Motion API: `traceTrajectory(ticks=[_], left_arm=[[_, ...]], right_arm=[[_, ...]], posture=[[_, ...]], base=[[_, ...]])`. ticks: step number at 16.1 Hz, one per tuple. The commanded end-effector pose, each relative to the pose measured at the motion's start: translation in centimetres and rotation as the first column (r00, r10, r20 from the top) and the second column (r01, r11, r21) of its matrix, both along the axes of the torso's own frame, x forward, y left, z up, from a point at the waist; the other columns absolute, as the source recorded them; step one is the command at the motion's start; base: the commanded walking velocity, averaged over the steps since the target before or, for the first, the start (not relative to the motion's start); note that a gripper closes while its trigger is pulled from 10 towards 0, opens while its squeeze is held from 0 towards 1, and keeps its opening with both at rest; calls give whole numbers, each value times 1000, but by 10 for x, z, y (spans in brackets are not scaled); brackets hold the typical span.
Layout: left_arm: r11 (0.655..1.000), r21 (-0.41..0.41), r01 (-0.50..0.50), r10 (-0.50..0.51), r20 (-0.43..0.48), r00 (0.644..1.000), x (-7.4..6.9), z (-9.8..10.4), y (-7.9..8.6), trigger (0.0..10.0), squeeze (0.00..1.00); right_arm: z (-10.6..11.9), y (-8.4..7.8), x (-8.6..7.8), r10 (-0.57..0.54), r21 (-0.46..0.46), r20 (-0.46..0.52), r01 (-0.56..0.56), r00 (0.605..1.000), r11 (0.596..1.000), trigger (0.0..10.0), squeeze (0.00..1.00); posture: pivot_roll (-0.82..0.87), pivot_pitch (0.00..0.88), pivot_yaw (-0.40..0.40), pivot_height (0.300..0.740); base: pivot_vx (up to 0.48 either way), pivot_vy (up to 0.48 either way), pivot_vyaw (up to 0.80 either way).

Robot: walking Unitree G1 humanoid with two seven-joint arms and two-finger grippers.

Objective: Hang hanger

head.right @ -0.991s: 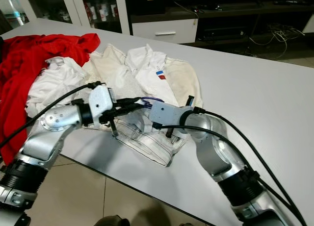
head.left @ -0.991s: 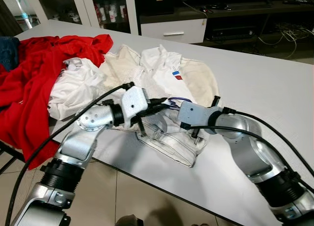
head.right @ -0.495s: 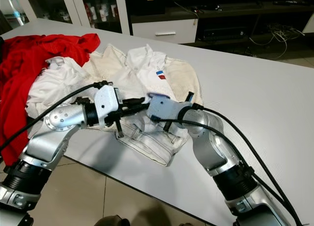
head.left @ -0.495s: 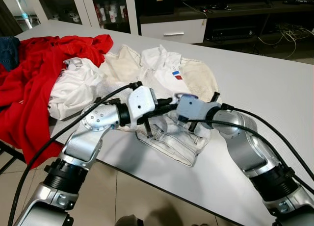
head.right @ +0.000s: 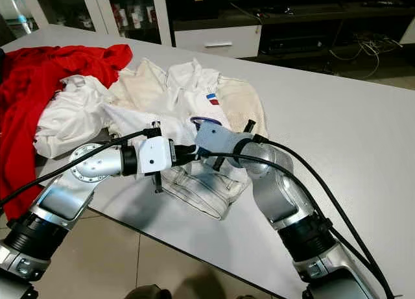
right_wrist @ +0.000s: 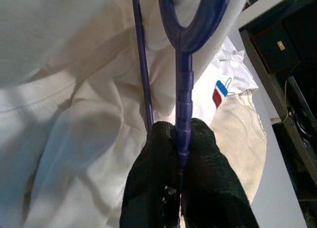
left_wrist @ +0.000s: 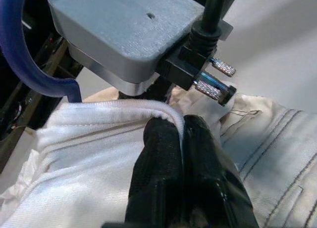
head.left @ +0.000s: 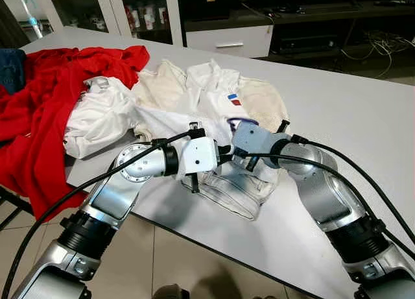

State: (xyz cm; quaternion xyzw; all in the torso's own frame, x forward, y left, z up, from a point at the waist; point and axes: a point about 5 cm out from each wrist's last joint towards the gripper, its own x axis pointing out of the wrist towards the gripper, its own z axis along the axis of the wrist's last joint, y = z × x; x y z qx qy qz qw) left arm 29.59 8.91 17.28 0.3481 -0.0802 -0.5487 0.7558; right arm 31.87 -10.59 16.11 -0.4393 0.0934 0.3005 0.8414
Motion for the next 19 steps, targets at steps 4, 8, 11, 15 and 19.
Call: traceTrajectory(ticks=[4, 8, 11, 15, 19], left_arm=[[995, -63, -78, 87, 145, 986, 15, 19, 13, 10000, 1000], [963, -252, -95, 158, 241, 958, 20, 48, 15, 10000, 0], [954, -299, -15, 76, 192, 978, 13, 53, 17, 10000, 0], [954, -295, -53, 105, 162, 981, 13, 69, 48, 10000, 0], [986, -95, -136, 147, 121, 982, 12, 68, 87, 10000, 0]], right_arm=[[9, 0, 2, 3, 45, 34, -5, 999, 999, 10000, 0], [7, -6, 3, -14, 39, 30, 12, 999, 999, 10000, 0], [4, -6, 2, -16, 35, 27, 15, 1000, 999, 10000, 0], [1, -9, 4, -18, -8, 55, 18, 998, 1000, 10000, 0], [4, -5, 6, 15, -54, 123, -8, 992, 998, 10000, 0]], posture=[[146, 1, 60, 740], [146, 1, 59, 740], [148, 0, 57, 740], [152, 0, 54, 740], [161, 0, 48, 740]], base=[[0, 0, 0], [0, 0, 0], [0, 0, 0], [0, 0, 0], [0, 0, 0]])
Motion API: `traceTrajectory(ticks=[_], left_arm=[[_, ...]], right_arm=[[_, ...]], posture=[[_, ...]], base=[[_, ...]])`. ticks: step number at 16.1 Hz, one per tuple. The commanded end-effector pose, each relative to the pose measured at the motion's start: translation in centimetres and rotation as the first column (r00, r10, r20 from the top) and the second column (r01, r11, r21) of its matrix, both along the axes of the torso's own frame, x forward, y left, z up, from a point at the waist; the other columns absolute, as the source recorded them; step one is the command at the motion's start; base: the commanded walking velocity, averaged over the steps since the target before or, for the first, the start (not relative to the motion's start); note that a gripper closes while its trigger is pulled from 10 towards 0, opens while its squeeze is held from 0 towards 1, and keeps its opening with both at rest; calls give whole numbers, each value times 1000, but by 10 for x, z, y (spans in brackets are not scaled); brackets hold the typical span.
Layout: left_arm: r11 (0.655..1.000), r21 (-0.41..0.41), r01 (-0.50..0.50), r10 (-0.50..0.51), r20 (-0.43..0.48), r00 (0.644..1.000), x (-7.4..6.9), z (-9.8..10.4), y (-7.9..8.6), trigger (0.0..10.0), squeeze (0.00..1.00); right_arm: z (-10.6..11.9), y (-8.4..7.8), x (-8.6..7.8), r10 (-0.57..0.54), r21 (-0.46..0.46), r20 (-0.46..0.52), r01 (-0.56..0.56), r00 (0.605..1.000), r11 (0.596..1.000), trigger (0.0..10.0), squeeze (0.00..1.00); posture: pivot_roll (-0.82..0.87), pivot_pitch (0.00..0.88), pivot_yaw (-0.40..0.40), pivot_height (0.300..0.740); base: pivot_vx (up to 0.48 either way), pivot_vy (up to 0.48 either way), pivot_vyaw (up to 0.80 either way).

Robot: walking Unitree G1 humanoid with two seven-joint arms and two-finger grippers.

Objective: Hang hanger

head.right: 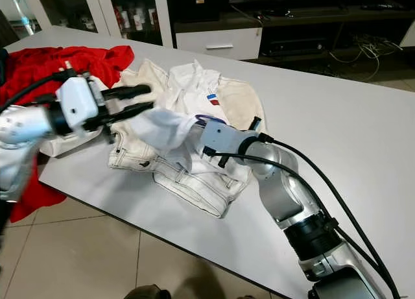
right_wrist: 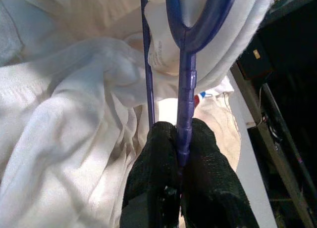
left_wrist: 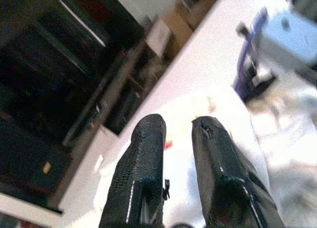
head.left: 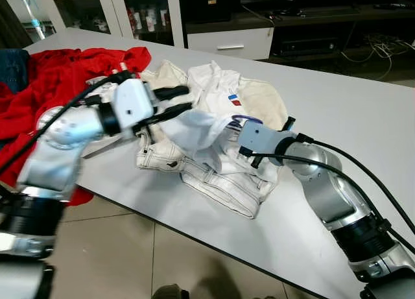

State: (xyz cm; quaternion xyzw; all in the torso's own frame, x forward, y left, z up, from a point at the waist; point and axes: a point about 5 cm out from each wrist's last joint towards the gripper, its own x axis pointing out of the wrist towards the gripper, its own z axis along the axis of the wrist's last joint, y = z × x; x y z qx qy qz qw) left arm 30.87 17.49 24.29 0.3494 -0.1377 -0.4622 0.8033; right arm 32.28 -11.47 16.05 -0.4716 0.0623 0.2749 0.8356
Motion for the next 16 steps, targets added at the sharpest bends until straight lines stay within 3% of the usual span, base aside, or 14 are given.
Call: traceTrajectory(ticks=[1, 2, 4, 6, 8, 10, 11, 12, 13, 15, 16], left_arm=[[996, 90, -29, 32, -30, 999, -1, -6, 10, 10000, 0], [986, 160, -53, 61, -45, 997, -2, -11, 18, 10000, 0], [979, 197, -55, 69, -62, 996, -2, -17, 23, 10000, 0], [969, 231, -84, 90, -14, 996, 3, -20, 23, 10000, 0], [969, 224, -108, 101, 39, 994, 8, -18, 20, 10000, 0], [982, 176, -70, 62, 49, 997, 9, -17, 11, 10000, 0], [989, 138, -42, 40, 21, 999, 7, -18, 7, 10000, 114], [995, 91, -26, 26, 1, 1000, 6, -19, 5, 10000, 333], [999, 51, -14, 15, -20, 1000, 5, -20, 3, 10000, 1000], [1000, 26, -8, 9, -54, 999, 4, -34, 1, 10000, 1000], [997, 67, -46, 48, -29, 998, 6, -41, 4, 10000, 1000]], right_arm=[[6, 6, 2, 31, -22, 52, -29, 998, 999, 10000, 0], [7, 9, 2, 49, -35, 71, -46, 996, 998, 10000, 0], [7, 14, 0, 82, -54, 89, -78, 993, 996, 10000, 0], [13, 23, -4, 140, -76, 129, -131, 982, 988, 10000, 0], [14, 26, -6, 161, -84, 139, -151, 977, 985, 10000, 0], [11, 30, -10, 192, -92, 128, -181, 973, 979, 10000, 0], [10, 30, -11, 197, -95, 127, -185, 972, 978, 10000, 0], [9, 30, -12, 199, -98, 128, -188, 972, 977, 10000, 0], [9, 31, -12, 200, -99, 129, -188, 971, 977, 10000, 0], [11, 34, -10, 209, -107, 135, -196, 969, 975, 10000, 0], [12, 36, -10, 217, -107, 138, -203, 966, 973, 10000, 0]], posture=[[161, 0, 48, 740], [161, 0, 48, 740], [168, 0, 47, 740], [165, 0, 49, 740], [161, 0, 50, 740], [155, 1, 49, 740], [151, 3, 50, 740], [151, 3, 50, 740], [149, 4, 50, 740], [152, 6, 49, 740], [154, 6, 47, 740]], base=[[0, 0, 0], [0, 0, 0], [0, 0, 0], [0, 0, 0], [0, 0, 0], [0, 0, 0], [0, 0, 0], [0, 0, 0], [0, 0, 0], [0, 0, 0], [0, 0, 0]])
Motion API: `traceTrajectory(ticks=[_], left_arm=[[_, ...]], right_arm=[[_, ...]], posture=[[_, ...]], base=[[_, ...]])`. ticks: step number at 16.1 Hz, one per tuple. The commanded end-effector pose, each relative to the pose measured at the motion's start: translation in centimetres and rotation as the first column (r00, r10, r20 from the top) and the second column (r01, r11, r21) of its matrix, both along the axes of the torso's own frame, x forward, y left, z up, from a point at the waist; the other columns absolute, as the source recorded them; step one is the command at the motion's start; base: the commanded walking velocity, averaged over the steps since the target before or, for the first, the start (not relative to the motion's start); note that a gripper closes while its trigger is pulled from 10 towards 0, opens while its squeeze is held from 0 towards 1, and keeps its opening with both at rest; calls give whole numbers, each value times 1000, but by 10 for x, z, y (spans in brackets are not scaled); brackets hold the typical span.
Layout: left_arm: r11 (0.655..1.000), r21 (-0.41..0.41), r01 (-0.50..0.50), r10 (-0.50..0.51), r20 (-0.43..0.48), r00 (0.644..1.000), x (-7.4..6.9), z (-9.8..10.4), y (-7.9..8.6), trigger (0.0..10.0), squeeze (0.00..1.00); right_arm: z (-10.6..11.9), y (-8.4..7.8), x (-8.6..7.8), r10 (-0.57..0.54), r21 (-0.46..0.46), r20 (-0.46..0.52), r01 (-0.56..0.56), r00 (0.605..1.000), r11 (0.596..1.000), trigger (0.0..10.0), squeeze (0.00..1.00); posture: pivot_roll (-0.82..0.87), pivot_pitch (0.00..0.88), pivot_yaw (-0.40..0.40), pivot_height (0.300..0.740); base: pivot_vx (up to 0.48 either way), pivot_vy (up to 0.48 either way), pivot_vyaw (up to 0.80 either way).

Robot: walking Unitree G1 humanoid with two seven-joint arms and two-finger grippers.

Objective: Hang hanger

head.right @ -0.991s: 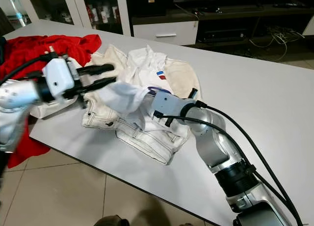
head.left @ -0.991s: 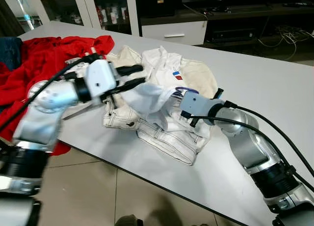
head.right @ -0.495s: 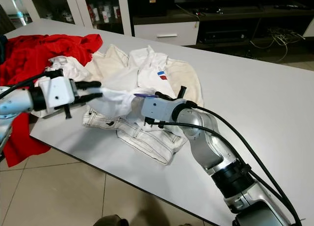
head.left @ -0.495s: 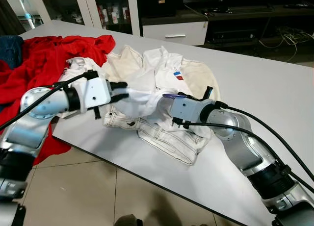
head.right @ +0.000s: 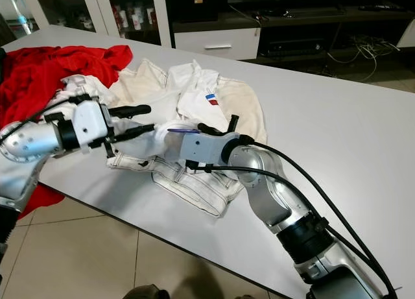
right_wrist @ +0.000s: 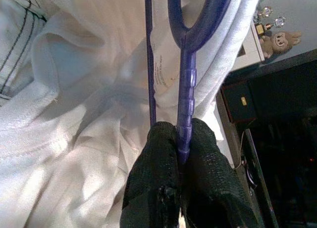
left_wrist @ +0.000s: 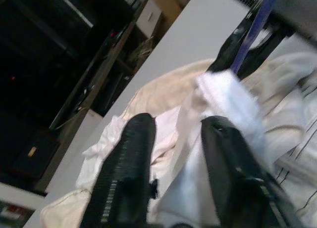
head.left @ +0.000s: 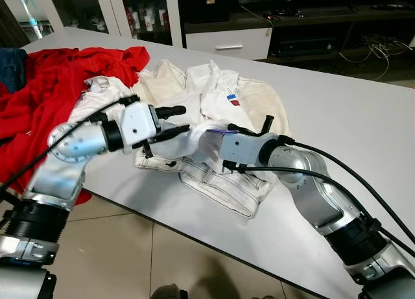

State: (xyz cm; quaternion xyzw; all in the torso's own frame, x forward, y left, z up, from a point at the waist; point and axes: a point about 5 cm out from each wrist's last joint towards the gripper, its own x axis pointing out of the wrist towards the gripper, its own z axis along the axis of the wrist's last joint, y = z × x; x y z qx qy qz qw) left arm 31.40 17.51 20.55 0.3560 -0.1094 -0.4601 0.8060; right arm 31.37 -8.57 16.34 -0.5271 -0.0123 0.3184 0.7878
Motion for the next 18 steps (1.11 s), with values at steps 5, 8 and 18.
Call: traceTrajectory(ticks=[5, 8, 18], left_arm=[[995, 100, -31, 33, -13, 999, -1, -9, 9, 10000, 400], [997, 80, -12, 7, 57, 998, -2, 9, 11, 10000, 329], [964, 258, 57, -44, -56, 997, -12, -6, 19, 10000, 0]], right_arm=[[7, 7, -1, 44, -9, 36, -43, 998, 999, 10000, 0], [6, 6, 0, 38, -13, 30, -37, 999, 999, 10000, 0], [7, 6, -1, 46, -9, 26, -46, 999, 999, 10000, 0]], posture=[[159, 9, 43, 740], [161, 11, 41, 740], [163, 12, 32, 740]], base=[[0, 0, 0], [0, 0, 0], [0, 0, 0]])
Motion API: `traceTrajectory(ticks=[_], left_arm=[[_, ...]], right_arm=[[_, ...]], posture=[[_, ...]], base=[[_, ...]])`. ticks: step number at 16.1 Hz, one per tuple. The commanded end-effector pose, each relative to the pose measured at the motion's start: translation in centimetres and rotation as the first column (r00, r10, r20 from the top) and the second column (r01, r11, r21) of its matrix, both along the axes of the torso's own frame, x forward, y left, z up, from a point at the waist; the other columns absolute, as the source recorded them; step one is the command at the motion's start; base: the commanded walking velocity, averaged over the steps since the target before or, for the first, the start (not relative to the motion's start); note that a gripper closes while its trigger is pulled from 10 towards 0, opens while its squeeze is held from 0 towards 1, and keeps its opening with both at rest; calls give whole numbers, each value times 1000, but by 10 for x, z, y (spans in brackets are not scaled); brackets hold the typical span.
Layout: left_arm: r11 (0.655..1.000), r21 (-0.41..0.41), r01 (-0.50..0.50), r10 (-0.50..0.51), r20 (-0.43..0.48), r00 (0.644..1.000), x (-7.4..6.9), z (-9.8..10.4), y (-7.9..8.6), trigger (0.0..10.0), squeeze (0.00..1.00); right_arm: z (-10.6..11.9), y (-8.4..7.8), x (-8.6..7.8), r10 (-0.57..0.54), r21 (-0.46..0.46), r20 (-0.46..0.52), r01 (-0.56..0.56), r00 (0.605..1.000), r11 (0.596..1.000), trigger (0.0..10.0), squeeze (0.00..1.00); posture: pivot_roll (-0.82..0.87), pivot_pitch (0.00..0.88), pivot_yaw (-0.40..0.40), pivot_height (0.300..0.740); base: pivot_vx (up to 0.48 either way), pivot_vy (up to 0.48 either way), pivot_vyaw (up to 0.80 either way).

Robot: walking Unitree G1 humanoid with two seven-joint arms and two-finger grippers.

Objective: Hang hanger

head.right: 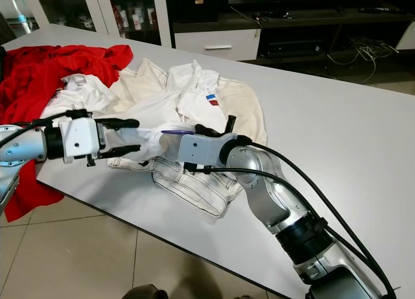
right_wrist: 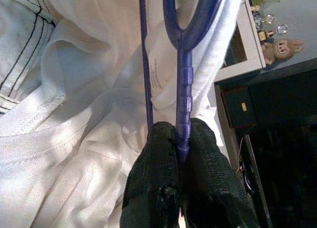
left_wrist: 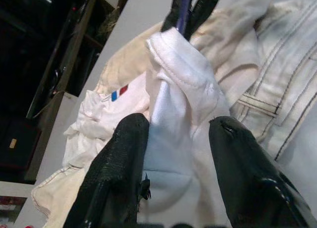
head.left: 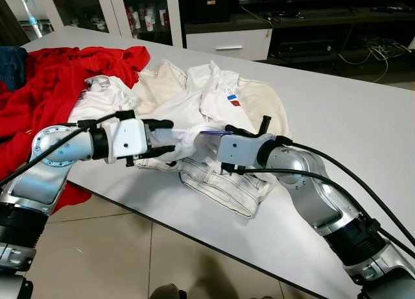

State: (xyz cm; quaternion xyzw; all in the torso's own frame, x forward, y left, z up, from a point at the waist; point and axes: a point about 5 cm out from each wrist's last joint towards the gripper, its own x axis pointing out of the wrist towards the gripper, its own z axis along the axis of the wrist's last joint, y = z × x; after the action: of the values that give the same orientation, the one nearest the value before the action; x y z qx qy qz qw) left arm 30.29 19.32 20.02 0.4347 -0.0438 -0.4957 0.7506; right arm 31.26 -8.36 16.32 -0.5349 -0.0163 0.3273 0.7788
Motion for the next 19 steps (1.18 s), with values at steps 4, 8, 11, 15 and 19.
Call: traceTrajectory(ticks=[4, 8, 11, 15, 19], left_arm=[[987, 143, -70, 58, 84, 995, 12, -11, 4, 10000, 0], [986, 137, -92, 74, 130, 989, 19, -15, -3, 10000, 0], [992, 103, -77, 60, 160, 985, 21, -13, -8, 10000, 0], [994, 100, -48, 34, 131, 991, 18, -15, -7, 0, 0], [993, 110, -53, 36, 146, 989, 18, -14, -5, 0, 0]], right_arm=[[10, 9, -5, 56, 16, 23, -56, 998, 998, 10000, 0], [13, 14, -10, 96, 39, 12, -96, 995, 995, 10000, 0], [13, 15, -14, 118, 42, 2, -118, 993, 992, 10000, 0], [14, 17, -14, 133, 44, 1, -133, 991, 990, 10000, 0], [13, 16, -12, 141, 24, 17, -142, 990, 990, 10000, 0]], posture=[[160, 11, 33, 740], [150, 9, 39, 740], [149, 9, 38, 740], [154, 4, 35, 740], [162, 0, 35, 740]], base=[[0, 0, 0], [0, 0, 0], [0, 0, 0], [0, 0, 0], [0, 0, 0]])
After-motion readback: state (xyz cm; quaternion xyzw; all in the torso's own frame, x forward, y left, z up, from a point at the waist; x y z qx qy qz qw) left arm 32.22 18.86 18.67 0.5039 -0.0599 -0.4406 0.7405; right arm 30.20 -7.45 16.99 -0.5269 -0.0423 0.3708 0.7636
